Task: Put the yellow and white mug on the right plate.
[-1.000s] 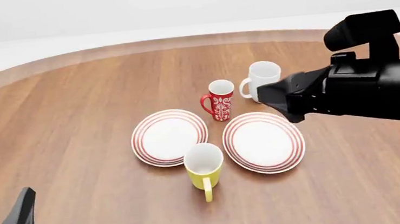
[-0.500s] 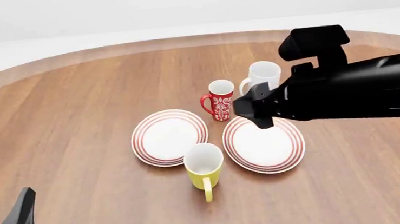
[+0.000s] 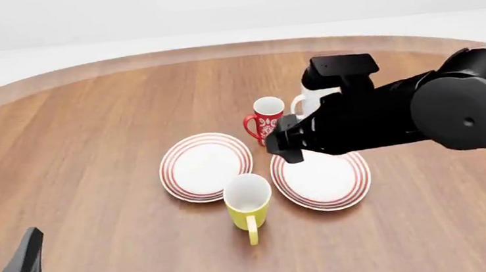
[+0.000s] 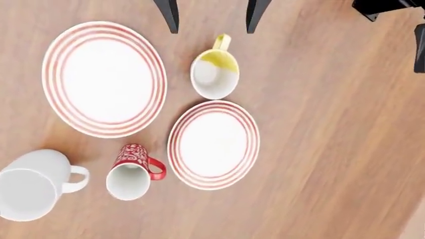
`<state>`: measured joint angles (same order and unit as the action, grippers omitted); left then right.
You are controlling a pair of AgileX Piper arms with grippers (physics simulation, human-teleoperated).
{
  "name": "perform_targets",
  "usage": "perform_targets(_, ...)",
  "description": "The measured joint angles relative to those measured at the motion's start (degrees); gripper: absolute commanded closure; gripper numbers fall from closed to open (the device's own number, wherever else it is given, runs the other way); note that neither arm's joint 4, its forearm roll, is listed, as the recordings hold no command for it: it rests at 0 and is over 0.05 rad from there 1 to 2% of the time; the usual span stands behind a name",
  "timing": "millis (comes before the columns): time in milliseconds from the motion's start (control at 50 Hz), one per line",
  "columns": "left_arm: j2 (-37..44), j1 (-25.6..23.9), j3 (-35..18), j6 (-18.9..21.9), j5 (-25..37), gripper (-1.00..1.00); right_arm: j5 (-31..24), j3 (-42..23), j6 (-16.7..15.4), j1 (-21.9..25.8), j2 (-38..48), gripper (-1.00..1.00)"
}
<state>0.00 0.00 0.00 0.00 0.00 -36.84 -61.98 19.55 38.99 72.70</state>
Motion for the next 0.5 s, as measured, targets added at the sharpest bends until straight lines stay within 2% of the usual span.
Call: perform_targets(500,0.0,0.0,0.0,0.0,0.0,-1.0,3.48,-0.37,2.36,2.44,8.84,-1.0)
